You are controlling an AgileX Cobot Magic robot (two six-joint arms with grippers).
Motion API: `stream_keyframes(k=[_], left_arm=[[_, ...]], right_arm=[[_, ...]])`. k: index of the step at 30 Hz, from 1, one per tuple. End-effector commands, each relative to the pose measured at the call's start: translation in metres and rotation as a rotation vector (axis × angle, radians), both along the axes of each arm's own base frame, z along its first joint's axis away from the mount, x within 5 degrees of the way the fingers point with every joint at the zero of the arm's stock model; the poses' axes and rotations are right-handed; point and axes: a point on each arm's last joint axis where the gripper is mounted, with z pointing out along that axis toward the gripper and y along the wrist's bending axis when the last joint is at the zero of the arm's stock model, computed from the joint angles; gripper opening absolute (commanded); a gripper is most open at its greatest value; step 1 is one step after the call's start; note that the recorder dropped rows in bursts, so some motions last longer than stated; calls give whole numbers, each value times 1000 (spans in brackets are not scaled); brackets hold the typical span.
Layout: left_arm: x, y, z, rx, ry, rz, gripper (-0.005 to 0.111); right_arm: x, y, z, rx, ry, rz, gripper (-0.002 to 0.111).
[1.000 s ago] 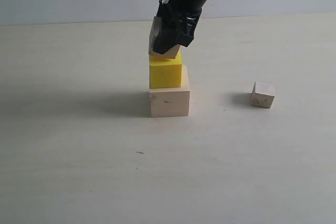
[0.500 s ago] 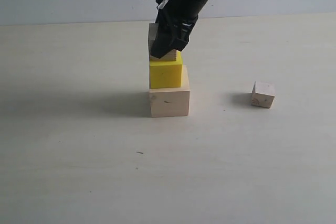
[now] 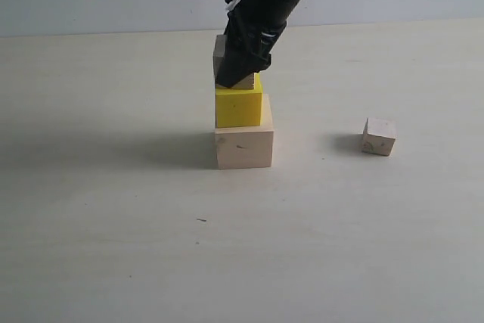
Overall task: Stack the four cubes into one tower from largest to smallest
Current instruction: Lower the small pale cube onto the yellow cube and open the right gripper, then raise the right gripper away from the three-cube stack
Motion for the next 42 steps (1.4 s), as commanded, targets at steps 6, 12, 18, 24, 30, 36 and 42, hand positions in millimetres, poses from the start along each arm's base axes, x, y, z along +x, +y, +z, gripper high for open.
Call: stream_keyframes(k=[6, 12, 18, 24, 30, 36, 42], left_arm=[[0, 0, 0, -6, -1, -4, 0], [-1, -1, 0, -16, 6, -8, 0], [-2, -3, -1, -35, 20, -12, 0], [-3, -7, -25, -33, 111, -24, 0], [1, -10, -46, -57, 128, 10, 0], [7, -24, -56, -182, 120, 0, 0], [28, -30, -73, -232, 154, 40, 0]], right_arm=[[-6, -2, 22, 33, -14, -65, 70], [-14, -6, 42, 58, 22, -152, 70], [-26, -12, 66, 90, 57, -252, 52], [-37, -20, 82, 66, 92, -320, 13], [-43, -29, 104, 114, 69, -412, 0], [-28, -60, 116, 216, 115, -641, 0], [-11, -104, 94, 346, 259, -789, 0]])
